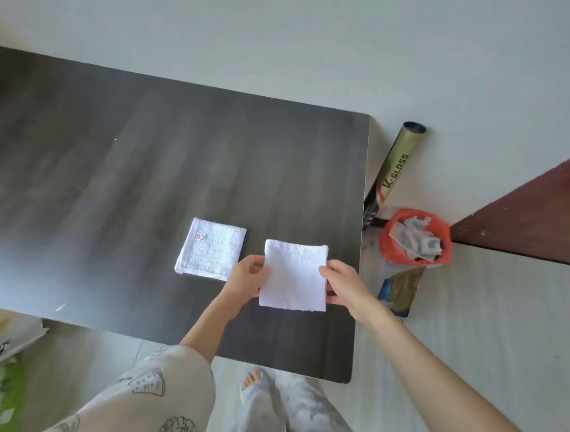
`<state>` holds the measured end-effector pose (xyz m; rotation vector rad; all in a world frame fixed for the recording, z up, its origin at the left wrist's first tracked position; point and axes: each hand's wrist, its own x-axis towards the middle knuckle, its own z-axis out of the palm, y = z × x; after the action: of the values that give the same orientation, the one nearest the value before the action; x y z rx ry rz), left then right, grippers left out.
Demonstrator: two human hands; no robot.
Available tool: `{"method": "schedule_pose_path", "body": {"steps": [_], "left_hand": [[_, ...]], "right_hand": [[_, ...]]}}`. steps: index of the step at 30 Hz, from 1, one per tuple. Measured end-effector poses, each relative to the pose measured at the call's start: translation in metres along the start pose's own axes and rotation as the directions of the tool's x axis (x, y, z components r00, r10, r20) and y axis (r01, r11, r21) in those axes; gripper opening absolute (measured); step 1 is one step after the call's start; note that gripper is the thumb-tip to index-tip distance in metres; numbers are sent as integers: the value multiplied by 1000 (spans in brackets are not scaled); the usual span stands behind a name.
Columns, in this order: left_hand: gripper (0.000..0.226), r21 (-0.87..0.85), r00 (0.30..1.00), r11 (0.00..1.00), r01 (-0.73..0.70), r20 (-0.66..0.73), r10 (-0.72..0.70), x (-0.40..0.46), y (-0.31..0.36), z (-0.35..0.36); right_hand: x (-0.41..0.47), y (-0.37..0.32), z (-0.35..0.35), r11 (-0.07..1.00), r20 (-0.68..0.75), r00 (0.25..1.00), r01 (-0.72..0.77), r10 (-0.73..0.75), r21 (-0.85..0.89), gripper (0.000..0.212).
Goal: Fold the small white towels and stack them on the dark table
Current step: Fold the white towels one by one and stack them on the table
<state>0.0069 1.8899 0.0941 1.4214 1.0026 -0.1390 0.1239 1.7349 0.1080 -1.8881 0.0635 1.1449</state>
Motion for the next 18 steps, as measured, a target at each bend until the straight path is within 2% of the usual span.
{"method": "schedule_pose_path", "body": {"steps": [6, 9, 11, 15, 18], "left_hand": [[34, 27, 991, 990, 137, -5, -137, 39, 13, 20], [47, 112, 980, 973, 200, -41, -196, 45, 8, 20], [49, 107, 978, 973, 205, -61, -199, 39, 2, 18], [45, 134, 994, 987, 84, -85, -73, 12, -16, 15], [44, 185, 997, 983, -22, -69, 35, -12, -22, 17]], "right_hand": [[31, -9, -11, 996, -31, 995, -92, 93, 16, 24], [33, 0, -12, 986, -26, 986, -166, 166, -3, 38], [29, 9, -14, 982, -19, 982, -189, 188, -9, 44], [6, 28, -20, 985, -41, 984, -171, 172, 23, 45], [-19, 49, -26, 986, -108, 983, -142, 151, 85, 40]]}}
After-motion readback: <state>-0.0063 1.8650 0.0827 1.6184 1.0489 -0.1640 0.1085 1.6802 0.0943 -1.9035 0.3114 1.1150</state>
